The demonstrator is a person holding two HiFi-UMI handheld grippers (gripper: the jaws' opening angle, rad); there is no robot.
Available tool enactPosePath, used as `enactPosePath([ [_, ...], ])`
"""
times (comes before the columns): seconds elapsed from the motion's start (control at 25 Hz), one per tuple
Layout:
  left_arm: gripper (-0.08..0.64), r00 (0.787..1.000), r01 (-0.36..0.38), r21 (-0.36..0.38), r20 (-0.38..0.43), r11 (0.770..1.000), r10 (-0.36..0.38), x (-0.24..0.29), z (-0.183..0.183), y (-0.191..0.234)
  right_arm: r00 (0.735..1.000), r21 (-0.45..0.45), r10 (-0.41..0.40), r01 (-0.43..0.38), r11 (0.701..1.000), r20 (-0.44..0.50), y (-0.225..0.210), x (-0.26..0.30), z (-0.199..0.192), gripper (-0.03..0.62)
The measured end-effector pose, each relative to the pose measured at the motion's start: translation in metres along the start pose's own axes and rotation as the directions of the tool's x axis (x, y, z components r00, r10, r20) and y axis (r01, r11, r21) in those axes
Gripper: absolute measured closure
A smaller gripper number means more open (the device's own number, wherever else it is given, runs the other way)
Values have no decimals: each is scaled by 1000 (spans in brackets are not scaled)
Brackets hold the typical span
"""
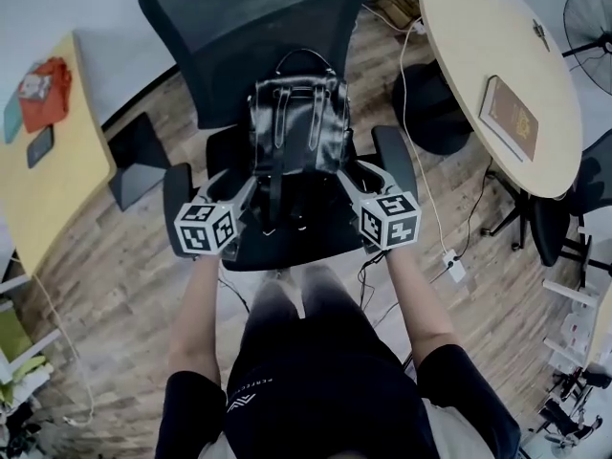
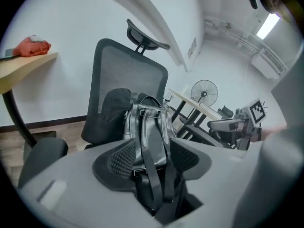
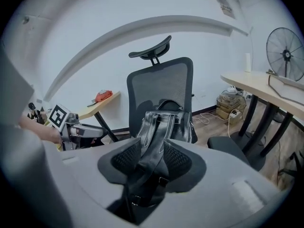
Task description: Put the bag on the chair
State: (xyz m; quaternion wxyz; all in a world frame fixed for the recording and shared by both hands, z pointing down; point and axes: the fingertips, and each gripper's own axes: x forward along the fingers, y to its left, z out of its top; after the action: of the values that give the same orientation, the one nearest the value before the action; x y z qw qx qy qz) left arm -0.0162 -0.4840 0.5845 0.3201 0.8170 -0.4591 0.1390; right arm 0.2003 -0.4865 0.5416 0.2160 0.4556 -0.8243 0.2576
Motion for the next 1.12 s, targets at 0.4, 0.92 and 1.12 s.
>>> enactPosePath([
  [0.4,478,993,-47,-22,106,999,49,-61,29,-18,997,16,-25,24,1000,75,28,-39,12,560],
  [0.92,546,981,-66,-27,180,997,70,-119,43,-33,990,-25,-57,61,998,131,62,-69,20,591],
  [1.12,546,982,-80,-22,168,997,82,-128,38,-33,990,-8,-74,75,997,118,68,-74,17,591],
])
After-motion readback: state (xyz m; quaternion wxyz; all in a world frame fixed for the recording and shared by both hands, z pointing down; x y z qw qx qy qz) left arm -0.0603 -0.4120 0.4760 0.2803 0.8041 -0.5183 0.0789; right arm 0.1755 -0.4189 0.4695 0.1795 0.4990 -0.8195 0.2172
